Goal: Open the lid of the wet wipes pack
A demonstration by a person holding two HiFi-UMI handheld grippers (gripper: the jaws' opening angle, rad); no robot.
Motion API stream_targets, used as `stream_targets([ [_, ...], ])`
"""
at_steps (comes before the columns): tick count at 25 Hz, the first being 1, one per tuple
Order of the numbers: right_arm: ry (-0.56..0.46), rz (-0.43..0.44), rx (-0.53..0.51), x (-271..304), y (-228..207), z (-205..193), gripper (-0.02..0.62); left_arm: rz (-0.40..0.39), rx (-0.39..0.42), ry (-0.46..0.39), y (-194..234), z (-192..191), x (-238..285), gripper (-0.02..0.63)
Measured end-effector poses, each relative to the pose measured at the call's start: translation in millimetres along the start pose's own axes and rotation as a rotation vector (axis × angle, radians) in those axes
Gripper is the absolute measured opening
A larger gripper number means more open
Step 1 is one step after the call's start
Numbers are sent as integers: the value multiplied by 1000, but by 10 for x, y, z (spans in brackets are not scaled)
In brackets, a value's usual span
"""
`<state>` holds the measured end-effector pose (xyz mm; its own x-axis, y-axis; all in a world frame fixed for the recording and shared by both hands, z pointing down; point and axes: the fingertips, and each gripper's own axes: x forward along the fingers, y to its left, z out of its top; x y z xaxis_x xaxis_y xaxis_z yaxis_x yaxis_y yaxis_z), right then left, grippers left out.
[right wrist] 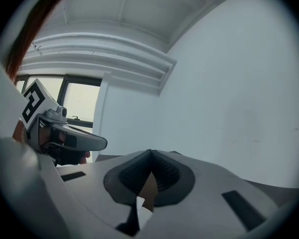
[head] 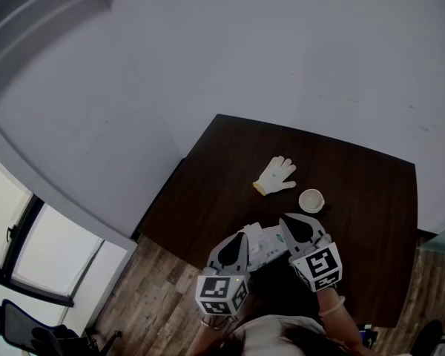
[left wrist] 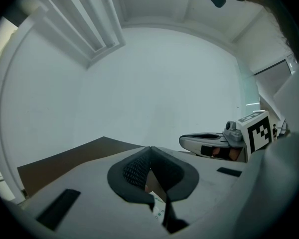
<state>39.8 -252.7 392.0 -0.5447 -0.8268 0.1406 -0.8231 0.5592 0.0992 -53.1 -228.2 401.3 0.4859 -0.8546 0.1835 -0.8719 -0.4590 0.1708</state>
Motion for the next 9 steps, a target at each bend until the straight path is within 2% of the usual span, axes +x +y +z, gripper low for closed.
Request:
stream_targets([
  [9,16,-3,1,12,-71,-35,8,-4,-21,-1,-18,-6,26,18],
])
